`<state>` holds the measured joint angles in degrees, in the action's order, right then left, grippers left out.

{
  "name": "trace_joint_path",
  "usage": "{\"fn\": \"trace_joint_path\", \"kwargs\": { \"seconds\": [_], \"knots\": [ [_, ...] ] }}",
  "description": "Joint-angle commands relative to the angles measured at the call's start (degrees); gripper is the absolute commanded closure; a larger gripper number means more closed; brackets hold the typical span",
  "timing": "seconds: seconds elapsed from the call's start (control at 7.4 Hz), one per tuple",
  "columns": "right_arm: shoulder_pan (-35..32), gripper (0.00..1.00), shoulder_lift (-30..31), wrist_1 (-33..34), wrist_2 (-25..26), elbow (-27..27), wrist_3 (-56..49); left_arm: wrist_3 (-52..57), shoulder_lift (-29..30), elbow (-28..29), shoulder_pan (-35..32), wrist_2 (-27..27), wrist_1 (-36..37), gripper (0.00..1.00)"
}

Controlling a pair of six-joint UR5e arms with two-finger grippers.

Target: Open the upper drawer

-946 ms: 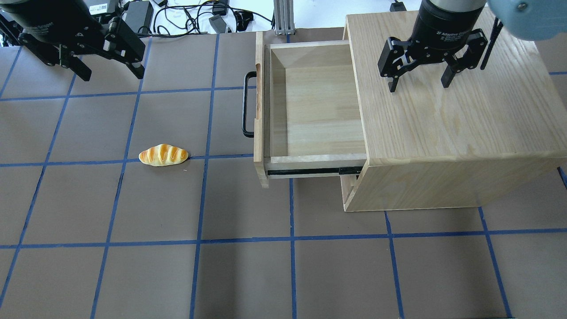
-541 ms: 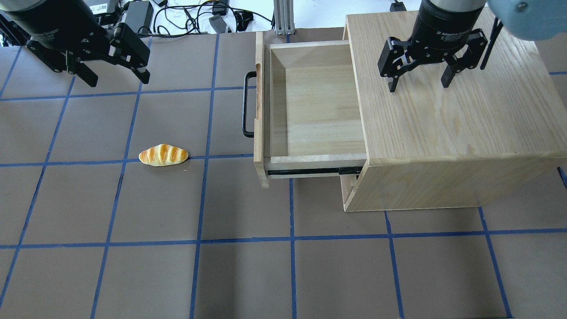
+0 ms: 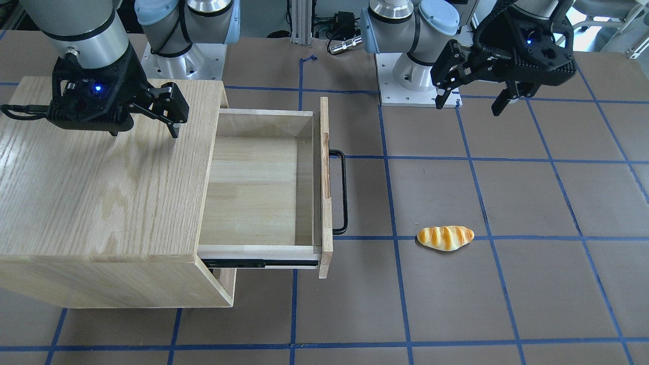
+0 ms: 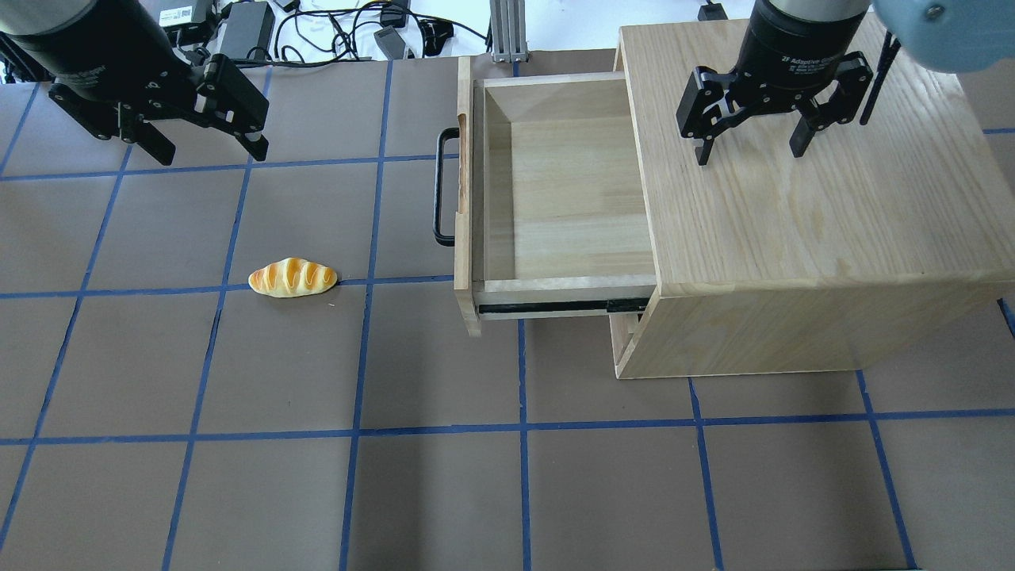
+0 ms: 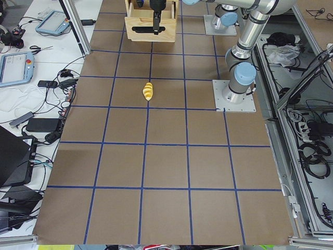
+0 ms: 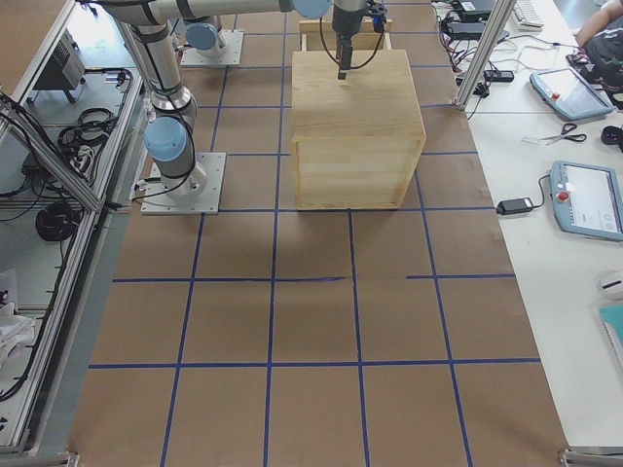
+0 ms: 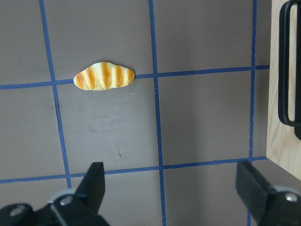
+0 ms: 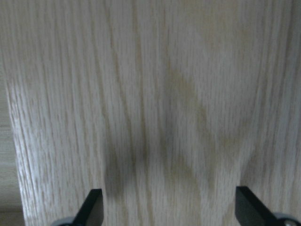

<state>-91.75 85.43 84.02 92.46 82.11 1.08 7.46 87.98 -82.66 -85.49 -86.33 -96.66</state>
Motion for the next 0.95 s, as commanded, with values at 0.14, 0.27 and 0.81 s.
{"fn": "trace_joint_path", "kwargs": {
  "seconds": [0.14,0.27,0.81],
  "knots": [
    [0.00,0.00,0.00,0.00,0.00,-0.02,0.06,-0.07,0.00,-0.31,-0.11,-0.07,0.07,0.00],
    [0.00,0.00,0.00,0.00,0.00,0.07,-0.02,0.01,0.00,-0.31,-0.20,-0.07,0.15,0.00],
    [0.00,0.00,0.00,0.00,0.00,-0.02,0.06,0.10,-0.09,-0.31,-0.20,-3.47,0.50,0.00]
  ]
}}
